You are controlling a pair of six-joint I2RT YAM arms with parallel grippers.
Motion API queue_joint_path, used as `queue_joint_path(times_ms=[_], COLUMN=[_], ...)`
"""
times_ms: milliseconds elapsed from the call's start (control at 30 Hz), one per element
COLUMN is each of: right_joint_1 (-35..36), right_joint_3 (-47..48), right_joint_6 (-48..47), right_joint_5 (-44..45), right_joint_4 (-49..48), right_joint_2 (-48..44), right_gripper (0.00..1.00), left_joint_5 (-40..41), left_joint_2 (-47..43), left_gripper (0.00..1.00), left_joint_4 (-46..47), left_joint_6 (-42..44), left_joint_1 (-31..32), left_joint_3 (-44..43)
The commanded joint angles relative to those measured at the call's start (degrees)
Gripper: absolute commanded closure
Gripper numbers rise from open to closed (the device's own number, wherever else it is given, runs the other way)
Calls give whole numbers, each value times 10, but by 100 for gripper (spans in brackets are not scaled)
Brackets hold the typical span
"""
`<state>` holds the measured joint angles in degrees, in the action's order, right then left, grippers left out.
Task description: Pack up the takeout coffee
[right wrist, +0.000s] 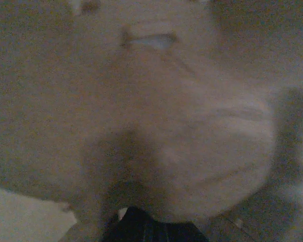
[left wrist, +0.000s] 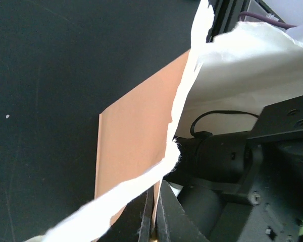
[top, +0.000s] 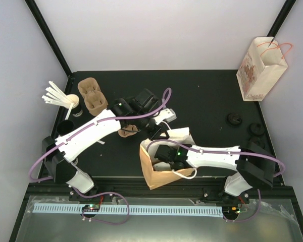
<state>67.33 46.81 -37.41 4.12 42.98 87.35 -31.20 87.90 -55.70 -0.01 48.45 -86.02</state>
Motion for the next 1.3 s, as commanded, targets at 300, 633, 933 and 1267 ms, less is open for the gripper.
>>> queue_joint_path(times_ms=[300,633,933,1267], right_joint_1=[4,2,0,-1], right_joint_3=[146,329,434,375], right_joint_6=[25,130,350,431], right_joint_5=[87,168,342,316], right_joint_4=[133,126,104,95], right_joint_2=[-177,-262,-297,-322], right_gripper=[94,87,33,22], left_joint_5=[6,46,70,118], left_joint_2=[13,46,128,233], left_gripper=[98,98,98,97], left_joint_4=[-11,7,24,92], left_joint_6=[-1,-61,-161,-237], left_joint_1=[-1,-16,-111,-215], left_joint_3=[-27,-68,-159,-311])
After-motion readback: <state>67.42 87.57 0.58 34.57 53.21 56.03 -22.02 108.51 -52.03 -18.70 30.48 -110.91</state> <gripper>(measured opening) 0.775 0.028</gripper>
